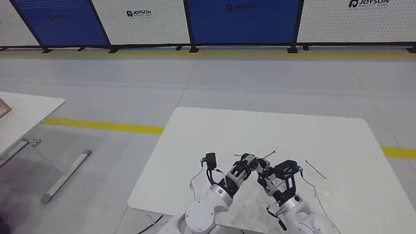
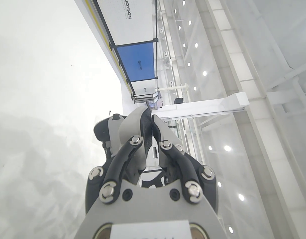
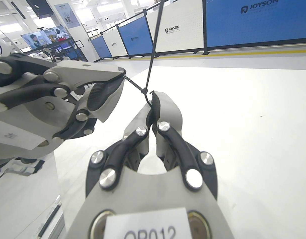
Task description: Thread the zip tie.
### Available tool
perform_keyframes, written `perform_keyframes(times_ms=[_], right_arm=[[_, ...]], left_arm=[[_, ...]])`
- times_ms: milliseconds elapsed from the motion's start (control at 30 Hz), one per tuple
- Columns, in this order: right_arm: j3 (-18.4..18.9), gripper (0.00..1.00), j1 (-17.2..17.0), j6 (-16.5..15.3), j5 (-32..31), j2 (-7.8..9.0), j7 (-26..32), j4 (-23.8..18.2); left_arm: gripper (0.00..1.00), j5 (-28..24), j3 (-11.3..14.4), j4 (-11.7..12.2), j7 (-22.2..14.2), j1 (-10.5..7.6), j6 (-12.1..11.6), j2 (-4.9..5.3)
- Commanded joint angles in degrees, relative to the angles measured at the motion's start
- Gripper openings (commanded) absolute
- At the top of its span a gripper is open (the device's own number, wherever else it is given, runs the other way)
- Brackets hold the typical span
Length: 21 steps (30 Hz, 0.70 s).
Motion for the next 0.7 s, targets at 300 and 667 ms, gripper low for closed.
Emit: perform_keyframes(times_ms=[300,667], right_arm=[[-0.16,0.0,-0.1,0.14,-0.58,0.18,0.81,-0.02],[-0.71,0.0,0.49,-0.65,-0.56,0.24,1.04,0.8]], left_arm=[[0.0,-1.63,-1.16,-0.32,1.02,0.01,-0.73,-0.05],[0.0,-2.82,-2.34,-1.46,1.6,0.71,-1.86,-0.01]])
